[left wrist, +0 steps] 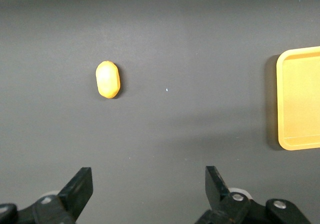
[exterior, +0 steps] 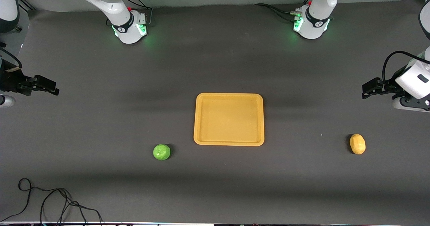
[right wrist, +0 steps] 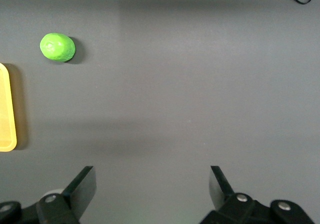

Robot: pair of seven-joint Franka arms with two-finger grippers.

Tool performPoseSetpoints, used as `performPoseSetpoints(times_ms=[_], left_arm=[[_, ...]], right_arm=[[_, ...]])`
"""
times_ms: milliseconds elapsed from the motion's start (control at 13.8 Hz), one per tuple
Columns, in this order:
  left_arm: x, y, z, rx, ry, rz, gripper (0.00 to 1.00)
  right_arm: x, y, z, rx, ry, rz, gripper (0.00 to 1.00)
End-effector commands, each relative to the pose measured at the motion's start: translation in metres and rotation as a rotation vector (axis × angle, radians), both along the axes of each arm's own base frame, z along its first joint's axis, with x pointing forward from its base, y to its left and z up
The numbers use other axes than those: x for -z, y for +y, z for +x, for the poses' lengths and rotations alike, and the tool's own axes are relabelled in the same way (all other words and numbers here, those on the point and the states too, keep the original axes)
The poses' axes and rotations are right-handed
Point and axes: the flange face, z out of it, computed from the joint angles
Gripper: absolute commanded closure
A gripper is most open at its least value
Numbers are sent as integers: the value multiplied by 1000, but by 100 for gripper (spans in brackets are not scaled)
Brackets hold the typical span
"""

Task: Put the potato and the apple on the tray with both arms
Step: 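Move the left gripper down toward the yellow potato, then grasp the yellow potato with the left gripper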

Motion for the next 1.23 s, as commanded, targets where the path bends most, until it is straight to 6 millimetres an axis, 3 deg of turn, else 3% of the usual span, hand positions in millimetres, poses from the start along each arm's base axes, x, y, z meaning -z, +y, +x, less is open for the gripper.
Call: performPoseSetpoints(times_ms=[0, 217, 362, 580, 725, 870, 1159], left_arm=[[-3, 0, -5, -16, -4, -5, 0], [0, 1, -4, -14, -7, -4, 1], [21, 5, 0, -17, -15, -1, 1], [88, 35, 2, -37, -55, 5, 1], [149, 41, 20, -8, -24, -12, 1], [199, 66, 30, -13, 0, 13, 1], [299, 79, 52, 31, -66, 5, 1]], right_arm=[[-7, 0, -3, -21, -7, 12, 0], [-6, 0, -3, -19, -5, 12, 0], [-6, 0, -3, -16, -5, 12, 0], [-6, 0, -2, -22, -7, 12, 0], [-5, 2, -2, -25, -5, 13, 0], [-8, 0, -3, -24, -10, 12, 0], [-10, 2, -5, -87, -13, 14, 0]])
